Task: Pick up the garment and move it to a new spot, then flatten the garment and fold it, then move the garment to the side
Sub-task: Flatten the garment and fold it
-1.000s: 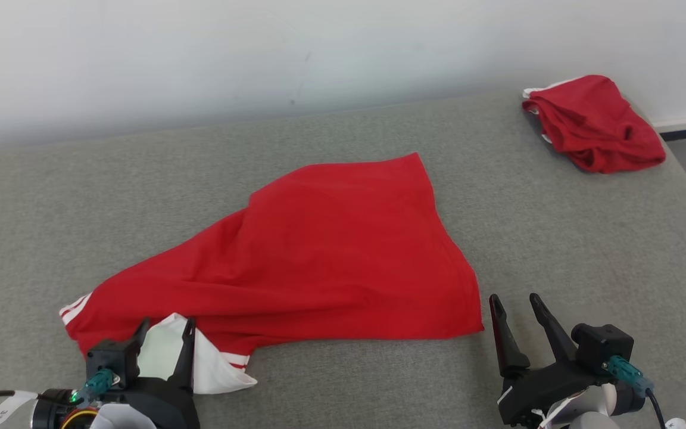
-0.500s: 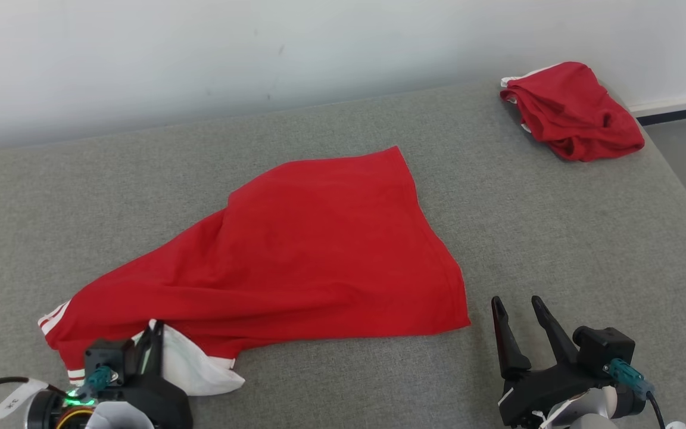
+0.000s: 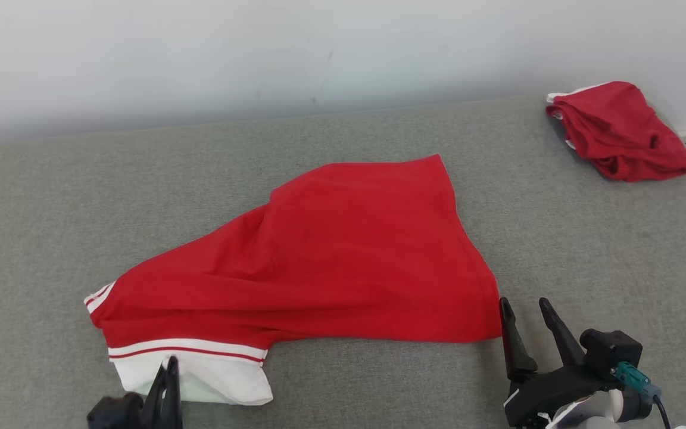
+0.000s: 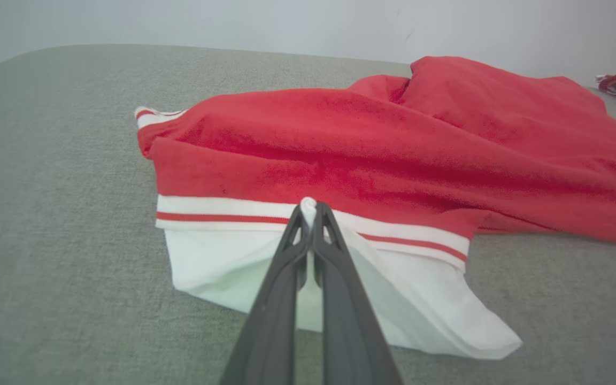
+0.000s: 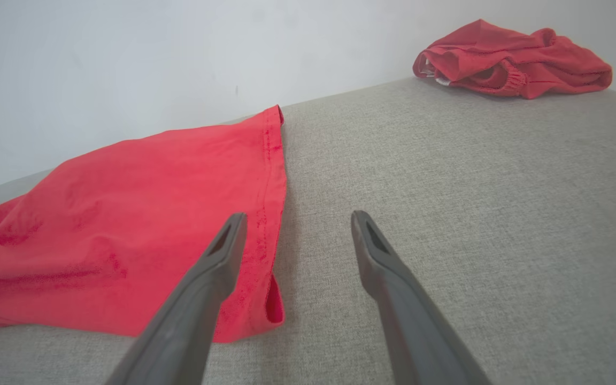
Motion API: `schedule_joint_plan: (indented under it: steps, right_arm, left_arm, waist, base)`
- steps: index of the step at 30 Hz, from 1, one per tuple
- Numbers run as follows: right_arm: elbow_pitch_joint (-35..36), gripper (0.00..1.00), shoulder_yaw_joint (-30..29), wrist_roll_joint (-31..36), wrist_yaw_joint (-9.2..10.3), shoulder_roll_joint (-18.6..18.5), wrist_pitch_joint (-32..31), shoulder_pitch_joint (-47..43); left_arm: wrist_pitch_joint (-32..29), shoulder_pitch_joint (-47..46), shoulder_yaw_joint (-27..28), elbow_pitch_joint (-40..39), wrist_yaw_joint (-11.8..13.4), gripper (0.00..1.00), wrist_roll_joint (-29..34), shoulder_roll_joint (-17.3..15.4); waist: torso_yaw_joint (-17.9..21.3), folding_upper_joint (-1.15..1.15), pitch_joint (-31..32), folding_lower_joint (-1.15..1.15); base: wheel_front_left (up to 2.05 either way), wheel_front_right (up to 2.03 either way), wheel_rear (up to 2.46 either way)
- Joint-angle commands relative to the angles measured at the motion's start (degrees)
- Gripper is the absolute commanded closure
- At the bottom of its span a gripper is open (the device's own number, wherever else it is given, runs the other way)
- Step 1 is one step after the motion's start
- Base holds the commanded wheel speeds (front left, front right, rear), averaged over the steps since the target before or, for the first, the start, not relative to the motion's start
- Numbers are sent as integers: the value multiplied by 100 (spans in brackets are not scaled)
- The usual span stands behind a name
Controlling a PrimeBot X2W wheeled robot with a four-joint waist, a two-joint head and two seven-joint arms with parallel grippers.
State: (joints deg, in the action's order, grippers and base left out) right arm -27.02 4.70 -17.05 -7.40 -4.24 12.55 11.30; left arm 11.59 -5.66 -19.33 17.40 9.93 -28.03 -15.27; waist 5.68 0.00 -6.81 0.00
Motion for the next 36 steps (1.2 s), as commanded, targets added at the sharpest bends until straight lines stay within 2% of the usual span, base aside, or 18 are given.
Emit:
schedule_joint_plan:
  steps: [1,4,5,6,7,14,19,20,21,22,27,29,32,36]
  right_arm:
    - [1,0,1,37,-14,7,-7,-75]
    - [0,0,-7,31,-14,-18,-13,-83]
    - [-1,0,-6,34,-14,-27,-26,-91]
    - [-2,0,-9,35,-14,-38,-33,-94]
    - [-1,0,-5,37,-14,-47,-58,-85]
    - [-146,0,37,-1,-14,-158,-501,34]
    - [-348,0,144,-110,-14,-213,-791,21]
    - [-383,11,177,-125,-14,-208,-803,17]
    - [-413,59,192,-146,-14,-210,-787,13]
    - [-443,100,214,-160,-14,-208,-773,8]
    - [-331,100,238,-197,-14,-215,-670,24]
    - [-86,100,260,-282,-14,-270,-723,-56]
    - [585,100,260,-490,-14,-338,-932,-292]
    - [1668,100,139,-748,-14,-429,-1529,-688]
  left_arm:
    - [17,165,42,-95,73,100,-58,24]
    - [-15,477,111,-278,222,100,-174,46]
    - [-52,567,113,-286,267,89,-170,31]
    - [-106,629,96,-287,315,31,-142,9]
    - [-111,669,92,-321,362,0,-113,-6]
    - [215,798,327,-966,577,0,-43,54]
    - [290,791,354,-1139,592,0,56,81]
    - [300,784,366,-1143,584,0,67,82]
    - [307,781,375,-1135,581,0,68,89]
    - [323,778,407,-1130,577,0,63,99]
    - [350,821,493,-1062,532,0,48,134]
    - [349,819,511,-1024,483,0,71,151]
    - [359,838,549,-1019,482,0,99,189]
    - [367,873,572,-1039,487,0,157,267]
  waist:
    - [-90,0,20,0]
    - [-164,0,40,0]
    - [-187,0,45,0]
    - [-215,0,53,0]
    - [-241,0,60,0]
    - [-441,0,118,0]
    - [-571,0,168,0]
    - [-584,0,174,0]
    - [-597,0,185,0]
    - [-603,0,194,0]
    - [-578,0,248,0]
    - [-583,0,282,0]
    - [-587,0,314,0]
    - [-603,0,311,0]
  base:
    - [0,0,0]
    - [0,0,0]
    - [0,0,0]
    - [0,0,0]
    - [0,0,0]
    - [0,0,0]
    - [0,0,0]
    - [0,0,0]
    - [0,0,0]
    - [0,0,0]
    - [0,0,0]
    - [0,0,0]
    - [0,0,0]
    - [0,0,0]
